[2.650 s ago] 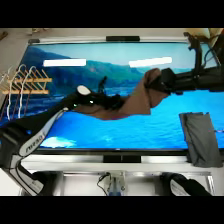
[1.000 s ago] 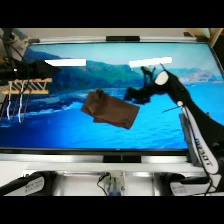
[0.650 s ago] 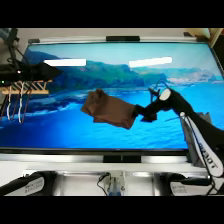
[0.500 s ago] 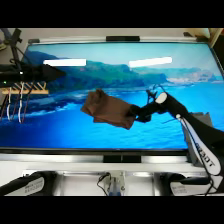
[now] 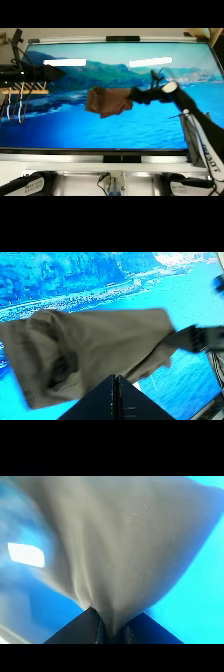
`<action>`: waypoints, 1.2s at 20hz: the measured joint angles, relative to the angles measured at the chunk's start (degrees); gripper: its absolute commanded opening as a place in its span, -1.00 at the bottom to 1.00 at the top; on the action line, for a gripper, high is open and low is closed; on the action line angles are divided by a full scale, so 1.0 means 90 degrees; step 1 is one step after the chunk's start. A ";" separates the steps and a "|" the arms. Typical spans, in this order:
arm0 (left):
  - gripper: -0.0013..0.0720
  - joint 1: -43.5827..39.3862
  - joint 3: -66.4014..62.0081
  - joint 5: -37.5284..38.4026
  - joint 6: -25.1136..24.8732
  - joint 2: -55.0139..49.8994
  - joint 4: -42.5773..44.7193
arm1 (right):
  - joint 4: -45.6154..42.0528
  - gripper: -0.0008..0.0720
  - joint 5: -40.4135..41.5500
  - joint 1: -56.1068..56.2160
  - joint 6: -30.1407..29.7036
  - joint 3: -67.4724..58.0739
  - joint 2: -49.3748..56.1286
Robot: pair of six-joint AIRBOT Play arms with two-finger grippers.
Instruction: Fold the shirts.
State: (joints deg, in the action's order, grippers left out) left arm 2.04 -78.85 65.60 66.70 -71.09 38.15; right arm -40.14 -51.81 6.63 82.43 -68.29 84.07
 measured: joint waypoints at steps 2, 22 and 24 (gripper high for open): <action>-0.88 -0.0002 0.0000 -0.0010 0.0002 -0.0010 0.0002 | -0.0185 -0.77 -0.0442 -0.0614 0.0085 -0.0464 -0.0381; -0.88 -0.0034 0.0000 0.0075 0.0002 -0.0034 0.0000 | -0.3342 -0.77 -0.2939 -0.5549 0.0597 -0.1168 -0.2110; -0.88 -0.0034 0.0000 0.0087 0.0002 -0.0034 0.0000 | -0.3694 -0.77 -0.2985 -0.5600 0.0823 -0.1168 -0.2266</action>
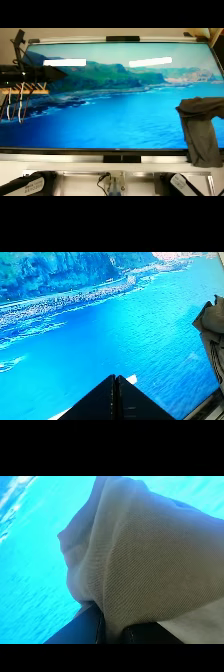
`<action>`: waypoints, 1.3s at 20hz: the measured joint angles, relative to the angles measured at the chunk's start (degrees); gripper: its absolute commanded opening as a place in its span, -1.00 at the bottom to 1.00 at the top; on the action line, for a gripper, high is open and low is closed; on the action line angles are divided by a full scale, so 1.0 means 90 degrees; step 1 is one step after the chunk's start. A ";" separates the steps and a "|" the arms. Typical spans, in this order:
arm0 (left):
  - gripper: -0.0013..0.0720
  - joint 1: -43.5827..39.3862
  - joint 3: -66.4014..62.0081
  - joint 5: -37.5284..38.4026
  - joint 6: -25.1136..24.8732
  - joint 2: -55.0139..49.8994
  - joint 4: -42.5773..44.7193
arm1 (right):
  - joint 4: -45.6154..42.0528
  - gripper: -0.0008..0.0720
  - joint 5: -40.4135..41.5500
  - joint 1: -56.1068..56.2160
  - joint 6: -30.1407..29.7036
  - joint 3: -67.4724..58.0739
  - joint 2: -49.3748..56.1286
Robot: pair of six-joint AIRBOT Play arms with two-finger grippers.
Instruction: Fold the shirts.
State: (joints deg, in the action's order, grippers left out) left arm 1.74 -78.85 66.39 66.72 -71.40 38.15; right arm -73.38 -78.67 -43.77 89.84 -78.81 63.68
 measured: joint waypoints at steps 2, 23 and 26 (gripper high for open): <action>-0.88 0.0000 0.0000 0.0007 -0.0002 0.0000 0.0002 | -0.0294 -0.77 -0.0211 -0.0022 0.0146 -0.0002 -0.0131; -0.89 -0.0039 -0.0044 0.0114 0.0029 -0.0005 0.0168 | -0.2909 0.56 -0.0359 -0.0027 0.0508 0.1897 -0.0427; -0.89 -0.0425 -0.0500 0.0114 0.0743 -0.0141 0.1732 | -0.2142 0.56 0.0440 0.0498 0.0333 0.0942 -0.0430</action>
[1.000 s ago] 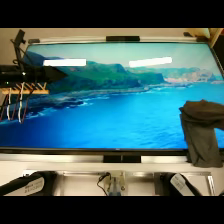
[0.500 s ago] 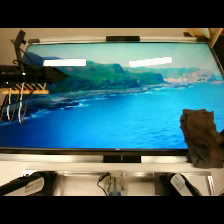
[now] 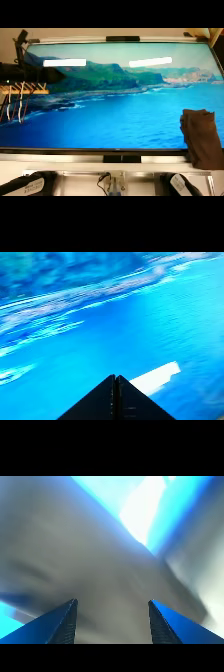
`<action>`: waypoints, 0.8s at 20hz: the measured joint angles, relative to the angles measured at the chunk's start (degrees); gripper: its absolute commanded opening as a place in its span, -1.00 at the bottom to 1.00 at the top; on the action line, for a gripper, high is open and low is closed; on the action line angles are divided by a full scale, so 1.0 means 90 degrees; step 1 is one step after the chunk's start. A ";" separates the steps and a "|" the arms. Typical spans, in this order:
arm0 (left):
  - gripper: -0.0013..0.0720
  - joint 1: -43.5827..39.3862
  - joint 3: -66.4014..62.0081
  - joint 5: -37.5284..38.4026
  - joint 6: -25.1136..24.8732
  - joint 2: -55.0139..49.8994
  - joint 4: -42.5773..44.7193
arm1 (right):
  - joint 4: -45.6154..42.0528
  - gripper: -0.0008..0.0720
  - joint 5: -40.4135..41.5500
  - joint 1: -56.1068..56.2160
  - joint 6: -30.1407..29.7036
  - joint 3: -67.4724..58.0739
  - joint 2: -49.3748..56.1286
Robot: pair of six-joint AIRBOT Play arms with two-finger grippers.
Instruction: Fold the shirts.
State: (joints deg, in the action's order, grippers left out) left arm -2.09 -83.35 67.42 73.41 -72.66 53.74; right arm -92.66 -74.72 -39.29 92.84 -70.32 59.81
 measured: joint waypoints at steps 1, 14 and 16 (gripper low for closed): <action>-0.89 -0.0245 -0.0265 0.0172 0.0396 -0.0119 0.0882 | 0.0260 0.55 0.0287 0.0423 -0.0036 -0.0248 0.0000; 0.56 -0.1392 0.0333 0.1401 0.1987 -0.0665 0.3621 | 0.0763 0.58 -0.0697 0.5382 0.1222 -0.0840 0.1770; 0.56 -0.1389 0.0478 0.1336 0.2008 -0.0651 0.3599 | 0.0760 0.58 -0.0755 0.5644 0.1222 -0.0843 0.1819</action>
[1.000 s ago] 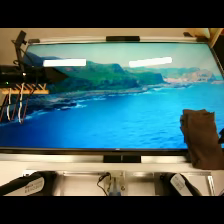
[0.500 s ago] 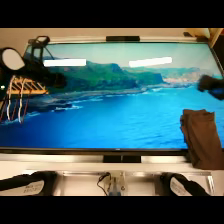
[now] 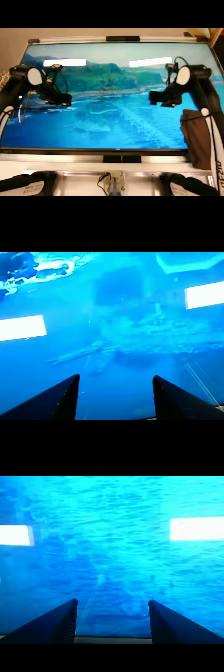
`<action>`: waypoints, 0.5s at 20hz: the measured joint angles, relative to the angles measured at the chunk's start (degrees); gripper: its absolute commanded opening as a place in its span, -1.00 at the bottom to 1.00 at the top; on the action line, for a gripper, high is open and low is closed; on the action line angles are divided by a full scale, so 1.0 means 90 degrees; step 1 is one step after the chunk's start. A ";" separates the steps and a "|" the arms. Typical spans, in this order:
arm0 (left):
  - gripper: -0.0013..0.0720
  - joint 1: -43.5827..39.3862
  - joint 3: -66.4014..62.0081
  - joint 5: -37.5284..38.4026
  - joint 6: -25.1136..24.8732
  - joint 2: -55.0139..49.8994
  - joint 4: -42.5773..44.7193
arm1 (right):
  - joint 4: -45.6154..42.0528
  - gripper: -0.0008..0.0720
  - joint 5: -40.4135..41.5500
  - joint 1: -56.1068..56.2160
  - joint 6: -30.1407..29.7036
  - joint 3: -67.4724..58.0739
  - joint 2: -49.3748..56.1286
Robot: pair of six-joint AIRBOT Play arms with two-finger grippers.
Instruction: Fold the shirts.
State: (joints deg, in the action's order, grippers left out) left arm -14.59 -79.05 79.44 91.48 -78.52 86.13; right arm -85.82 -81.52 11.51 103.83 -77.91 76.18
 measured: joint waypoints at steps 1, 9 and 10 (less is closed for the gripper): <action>0.56 0.0002 0.0036 -0.0032 0.0010 0.0002 -0.0019 | 0.0005 0.58 -0.0012 0.0078 -0.0002 0.0000 0.0015; 0.56 0.0000 0.0141 -0.0143 0.0032 -0.0032 -0.0046 | -0.0005 0.58 -0.0056 0.0270 -0.0007 0.0000 0.0053; 0.56 0.0000 0.0143 -0.0148 0.0032 -0.0041 -0.0046 | -0.0010 0.58 -0.0056 0.0274 -0.0007 0.0000 0.0053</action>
